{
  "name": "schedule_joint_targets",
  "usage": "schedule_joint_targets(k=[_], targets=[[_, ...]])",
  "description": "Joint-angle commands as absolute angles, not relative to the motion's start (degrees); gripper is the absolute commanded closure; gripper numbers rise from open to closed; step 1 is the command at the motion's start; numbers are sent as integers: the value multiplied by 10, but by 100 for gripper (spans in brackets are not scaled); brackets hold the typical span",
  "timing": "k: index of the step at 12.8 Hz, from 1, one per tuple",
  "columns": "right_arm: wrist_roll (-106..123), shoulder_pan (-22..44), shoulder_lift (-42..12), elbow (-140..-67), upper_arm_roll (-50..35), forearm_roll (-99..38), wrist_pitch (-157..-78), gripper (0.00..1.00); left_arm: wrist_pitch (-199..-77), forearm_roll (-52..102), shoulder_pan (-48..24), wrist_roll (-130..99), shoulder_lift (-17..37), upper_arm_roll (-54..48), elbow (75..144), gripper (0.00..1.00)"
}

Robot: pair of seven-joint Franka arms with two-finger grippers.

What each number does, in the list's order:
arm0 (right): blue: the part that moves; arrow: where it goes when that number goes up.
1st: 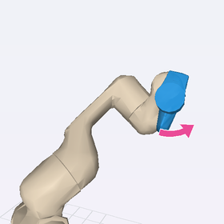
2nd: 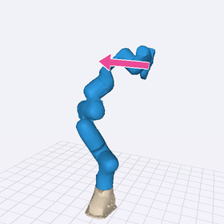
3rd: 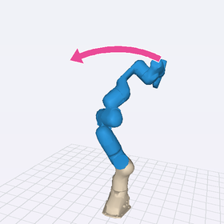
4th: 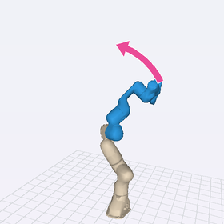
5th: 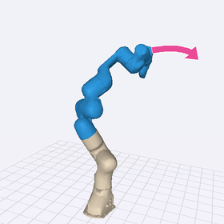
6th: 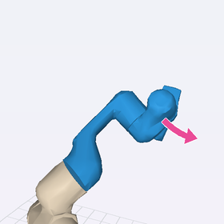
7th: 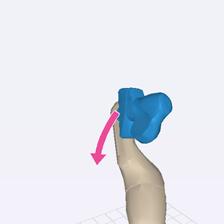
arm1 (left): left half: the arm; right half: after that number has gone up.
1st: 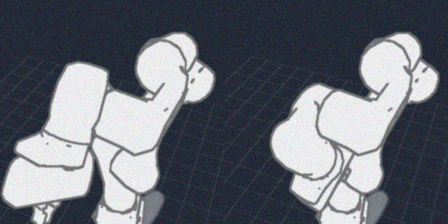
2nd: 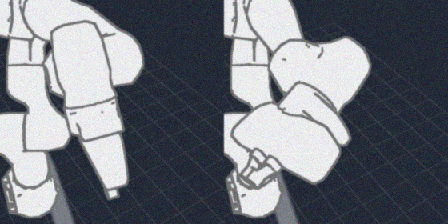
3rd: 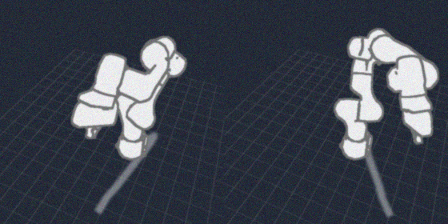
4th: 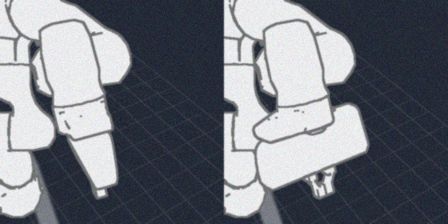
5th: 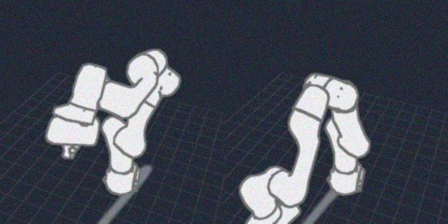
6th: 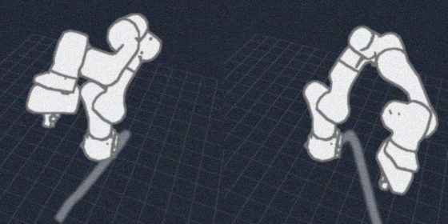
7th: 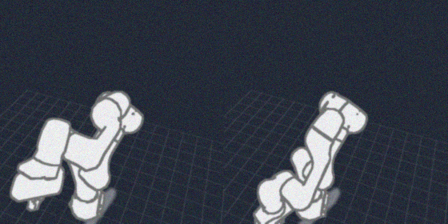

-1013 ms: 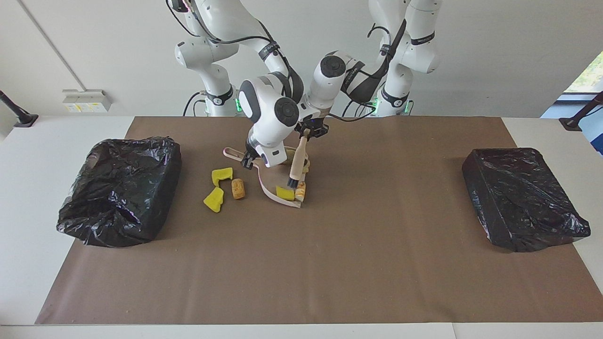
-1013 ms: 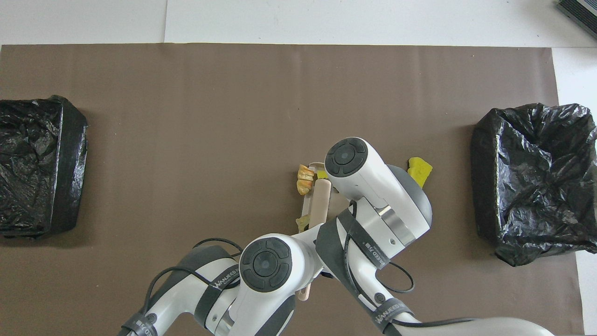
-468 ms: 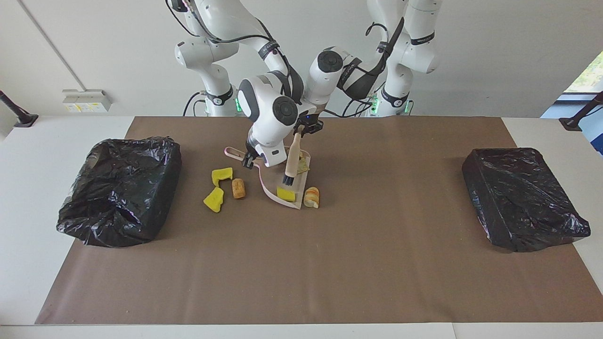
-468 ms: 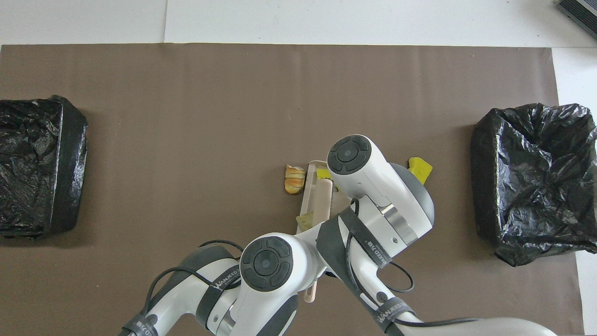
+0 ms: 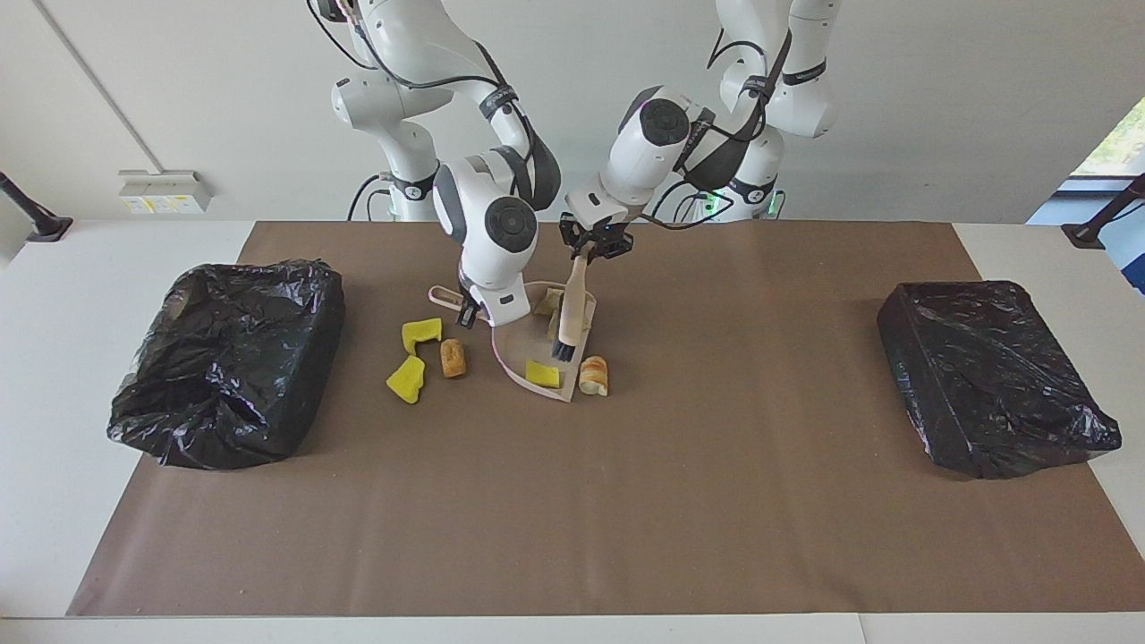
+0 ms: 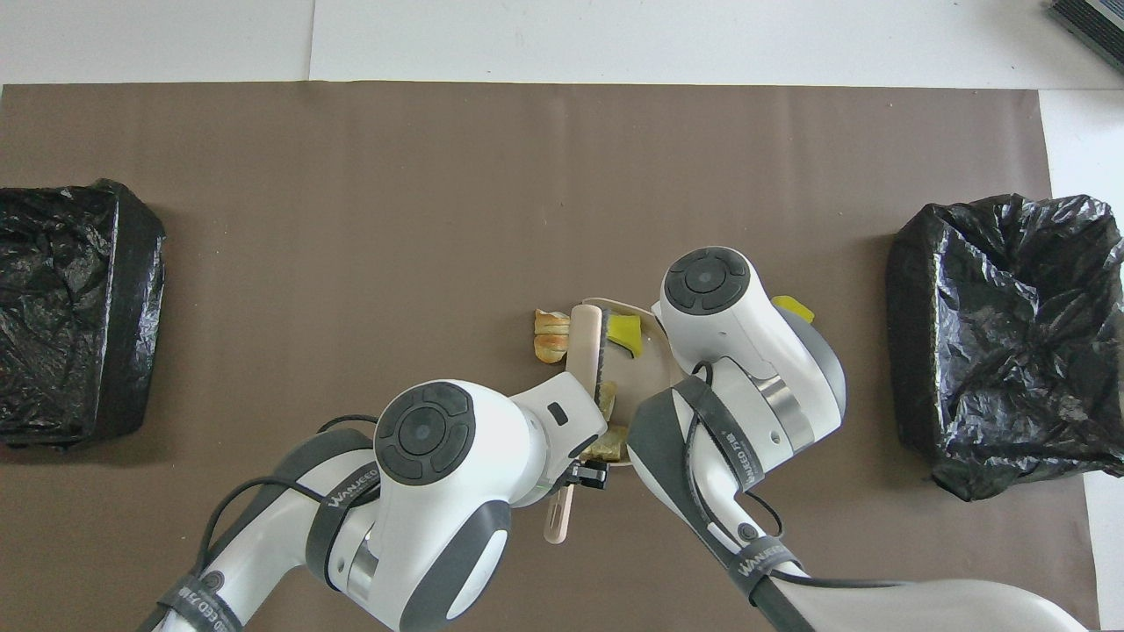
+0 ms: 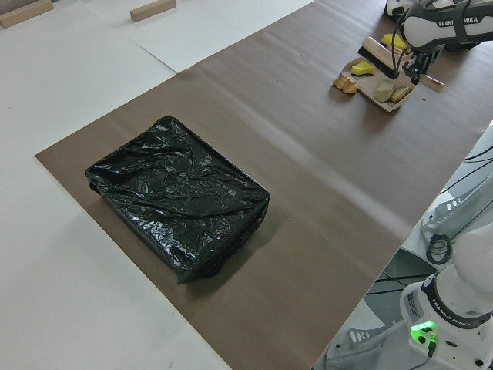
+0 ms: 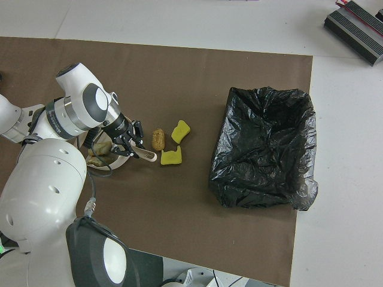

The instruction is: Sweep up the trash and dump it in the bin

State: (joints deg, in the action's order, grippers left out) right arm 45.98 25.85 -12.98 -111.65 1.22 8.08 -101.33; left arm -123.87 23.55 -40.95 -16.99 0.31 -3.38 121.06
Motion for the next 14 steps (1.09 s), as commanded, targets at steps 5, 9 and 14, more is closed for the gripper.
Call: schedule_joint_targets(k=[5, 9, 14], targets=[[472, 259, -107, -1151, 4, 42, -1082, 100, -1188, 247, -296, -31, 1, -34, 1212, 100], [475, 265, -106, -1151, 5, 42, -1078, 100, -1179, 239, -216, 64, 59, -33, 1201, 100], [483, 265, -105, -1145, 5, 121, -1048, 100, -1144, 199, -200, 102, 81, -31, 1194, 100]])
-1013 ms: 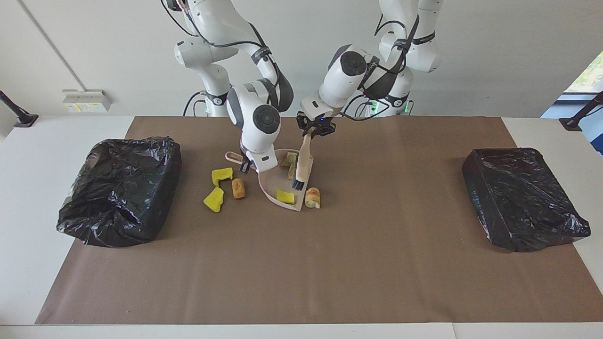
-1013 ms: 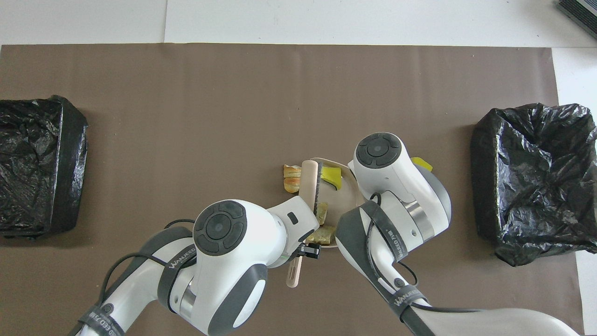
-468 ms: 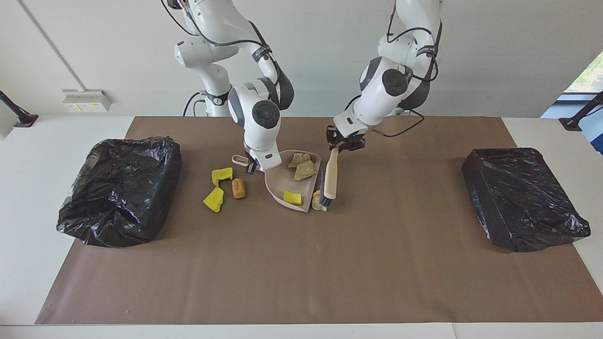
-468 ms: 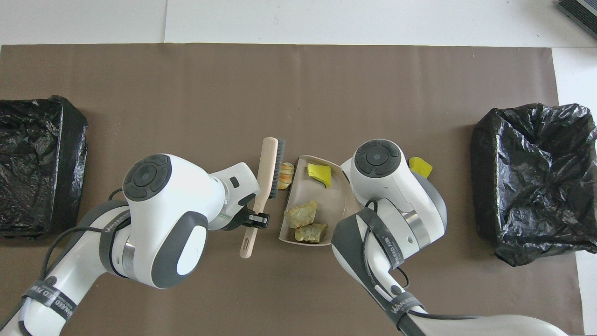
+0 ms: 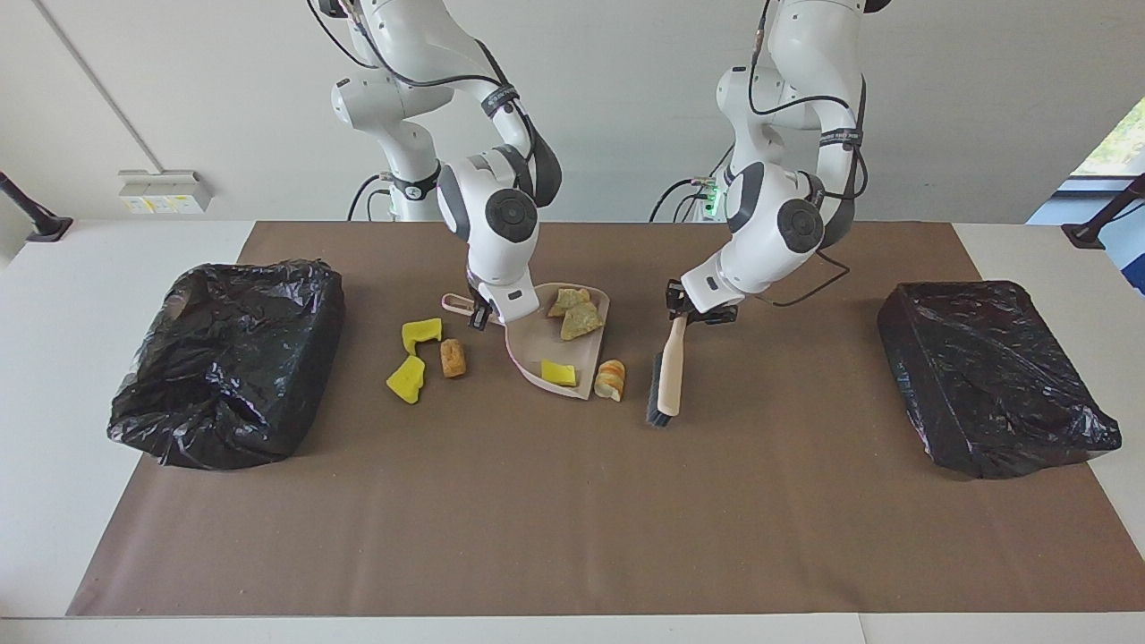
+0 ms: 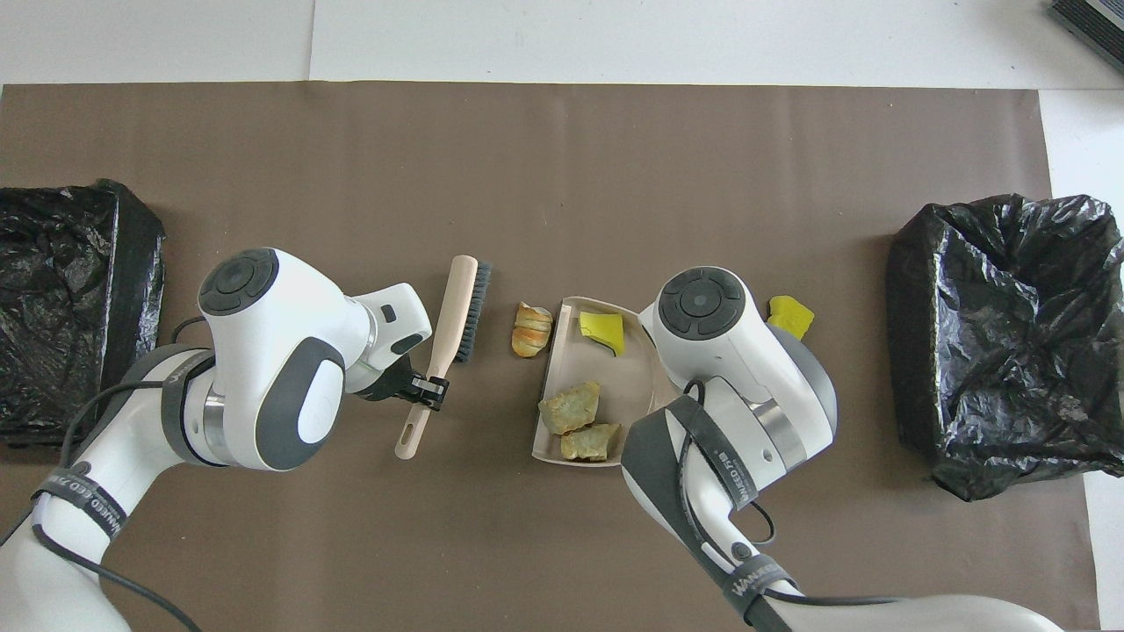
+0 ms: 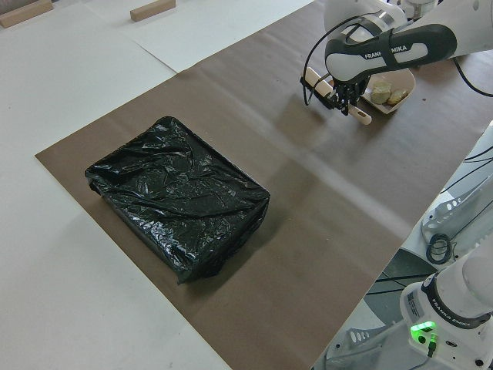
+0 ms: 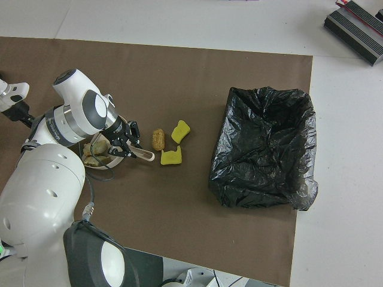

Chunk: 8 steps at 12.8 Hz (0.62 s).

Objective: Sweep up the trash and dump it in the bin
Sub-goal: 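Sweep the remaining scraps into the dustpan with the brush in the left gripper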

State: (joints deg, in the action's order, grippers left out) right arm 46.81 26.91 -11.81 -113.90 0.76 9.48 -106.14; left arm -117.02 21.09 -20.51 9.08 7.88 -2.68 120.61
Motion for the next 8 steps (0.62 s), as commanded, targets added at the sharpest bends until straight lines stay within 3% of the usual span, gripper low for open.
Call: schedule_joint_targets(k=[1, 8], targets=[[483, 265, -105, -1145, 5, 124, -1048, 100, -1128, 199, -204, 102, 78, -34, 1196, 100], [464, 267, -103, -1146, 4, 125, -1044, 100, -1114, 260, -320, 98, 58, -39, 1205, 100]])
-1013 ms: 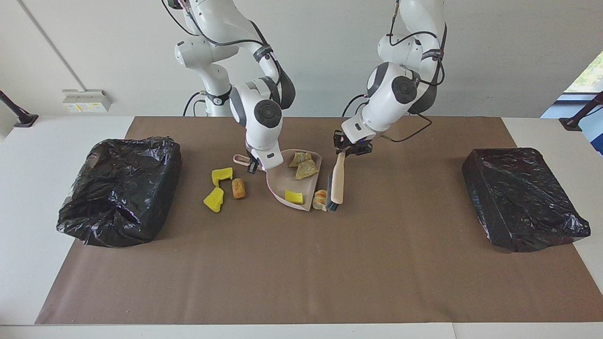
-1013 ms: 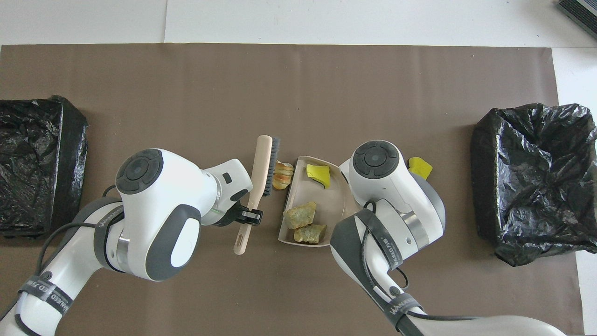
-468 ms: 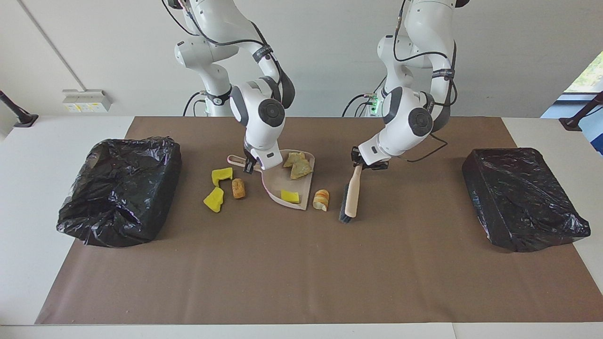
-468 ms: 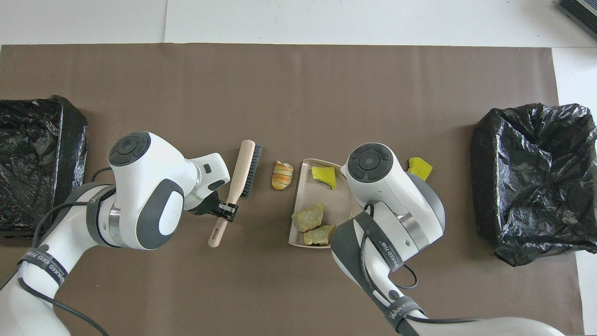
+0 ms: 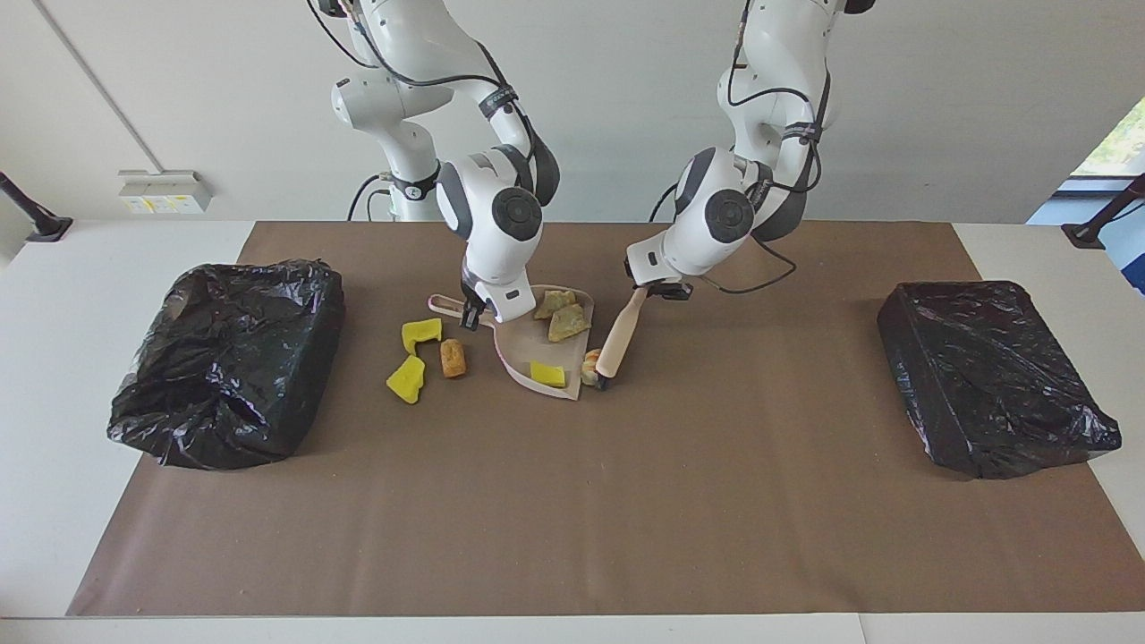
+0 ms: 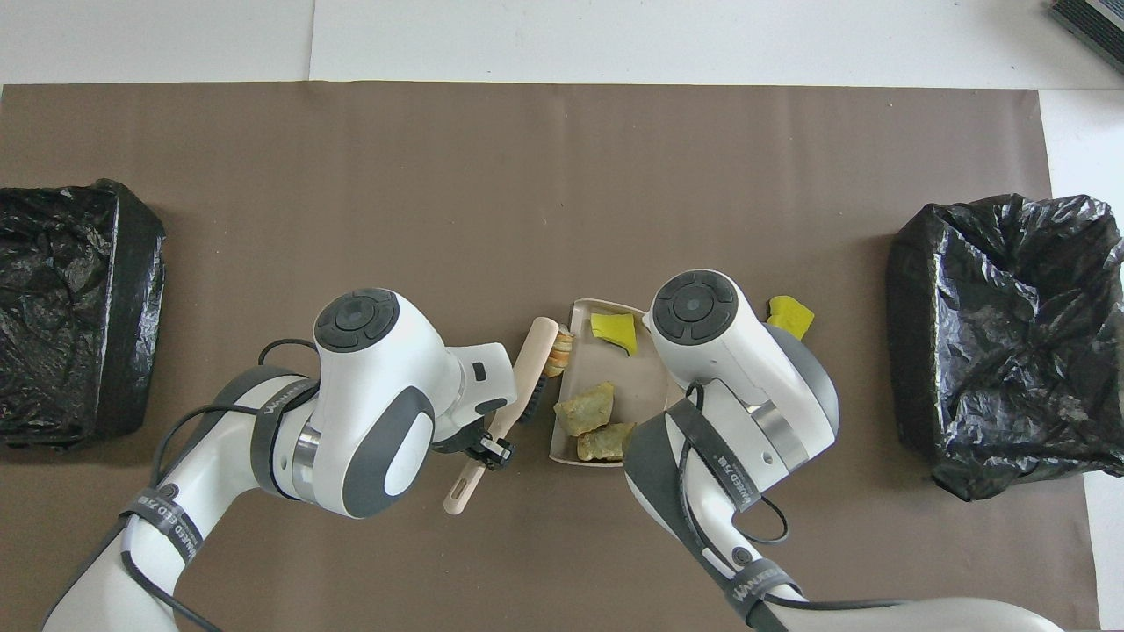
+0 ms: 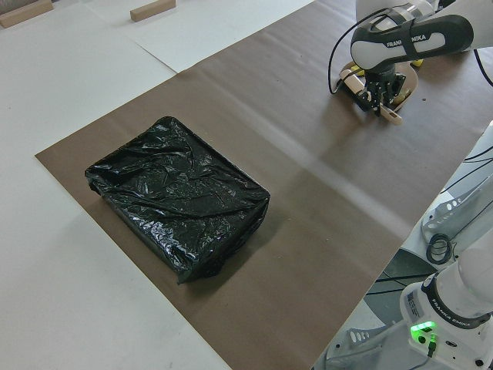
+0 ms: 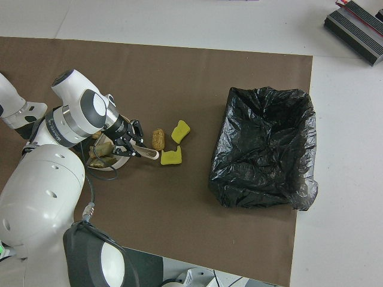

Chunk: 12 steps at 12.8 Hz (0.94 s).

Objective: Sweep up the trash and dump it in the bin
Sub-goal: 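Sweep the remaining scraps into the dustpan with the brush in the left gripper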

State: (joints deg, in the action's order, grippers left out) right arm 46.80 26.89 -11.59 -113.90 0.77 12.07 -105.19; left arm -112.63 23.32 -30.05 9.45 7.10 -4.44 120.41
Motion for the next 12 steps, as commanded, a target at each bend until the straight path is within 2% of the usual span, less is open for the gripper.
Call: schedule_joint_targets(k=[1, 7, 9, 12], targets=[[463, 267, -103, -1146, 4, 125, -1044, 100, -1114, 269, -328, 95, 58, -40, 1205, 100], [463, 272, -101, -1144, 4, 123, -1042, 100, -1109, 296, -308, 53, 40, -33, 1200, 100], [474, 250, -84, -1137, 5, 123, -1029, 100, -1107, 286, -315, -54, 36, -33, 1204, 100], [506, 219, -74, -1127, 10, 123, -1026, 100, -1110, 187, -353, -225, 19, -35, 1215, 100]])
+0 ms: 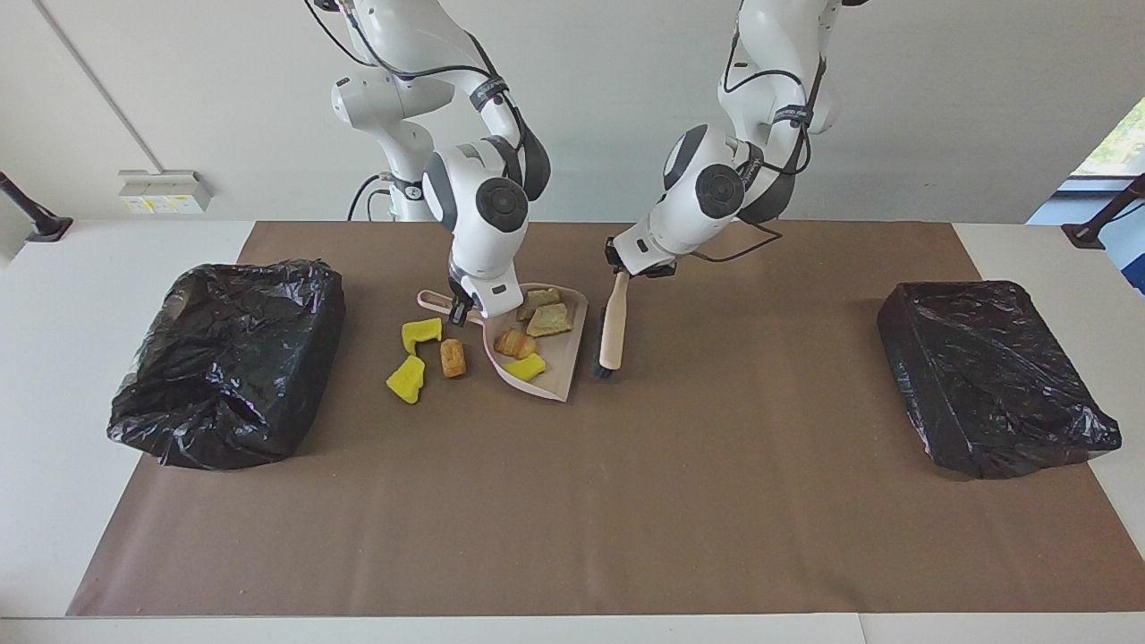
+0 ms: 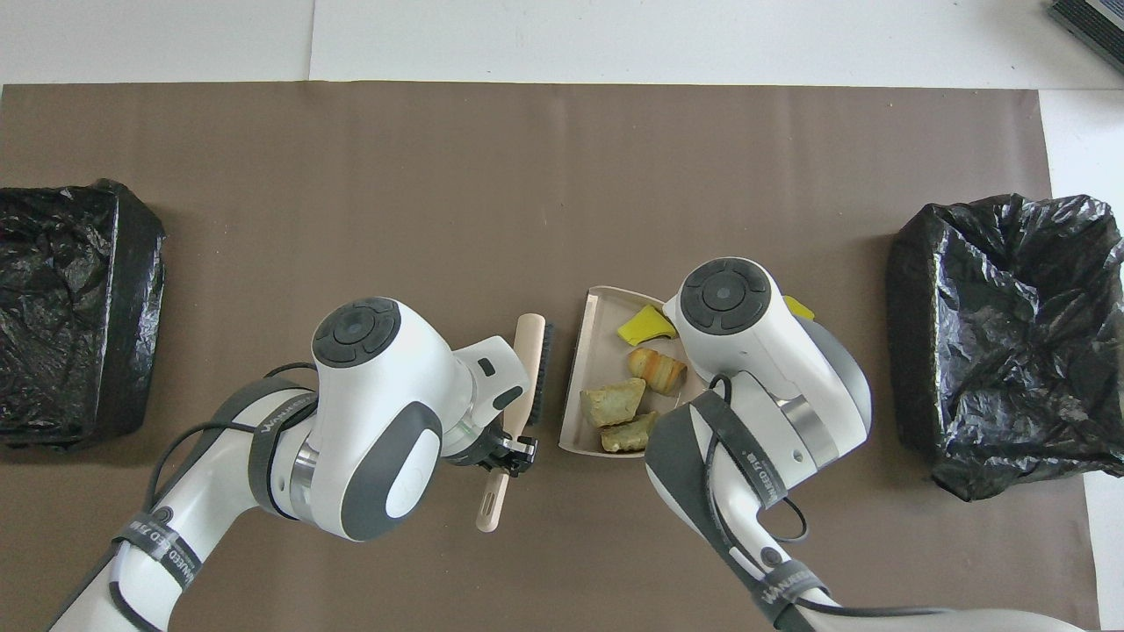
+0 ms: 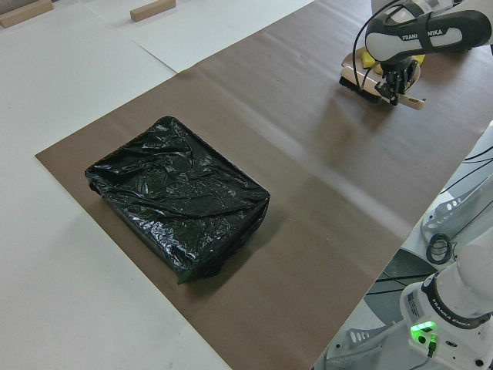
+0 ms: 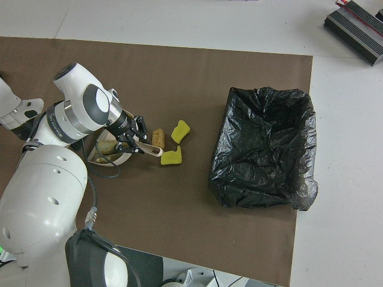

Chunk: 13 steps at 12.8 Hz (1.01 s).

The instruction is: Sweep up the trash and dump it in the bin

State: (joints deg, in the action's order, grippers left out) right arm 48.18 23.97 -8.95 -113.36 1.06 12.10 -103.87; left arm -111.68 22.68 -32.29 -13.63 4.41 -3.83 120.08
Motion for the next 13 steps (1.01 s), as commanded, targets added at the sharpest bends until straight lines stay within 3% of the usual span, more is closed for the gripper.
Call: schedule_joint_targets(k=[1, 3, 6, 9, 13], targets=[[514, 196, -65, -1117, 10, 123, -1017, 100, -1114, 170, -377, -260, 9, -35, 1227, 100], [526, 145, -40, -1096, 10, 123, -1003, 100, -1125, 156, -425, -327, -12, -36, 1251, 100], [562, 57, -7, -1061, 12, 124, -972, 100, -1230, 154, -513, -436, -73, -38, 1351, 100], [677, -49, -19, -990, 15, 165, -944, 100, -1237, 154, -562, -483, -99, -41, 1391, 100], [846, -175, -26, -995, 17, 259, -1055, 100, -1281, 154, -610, -533, -101, -42, 1418, 100]])
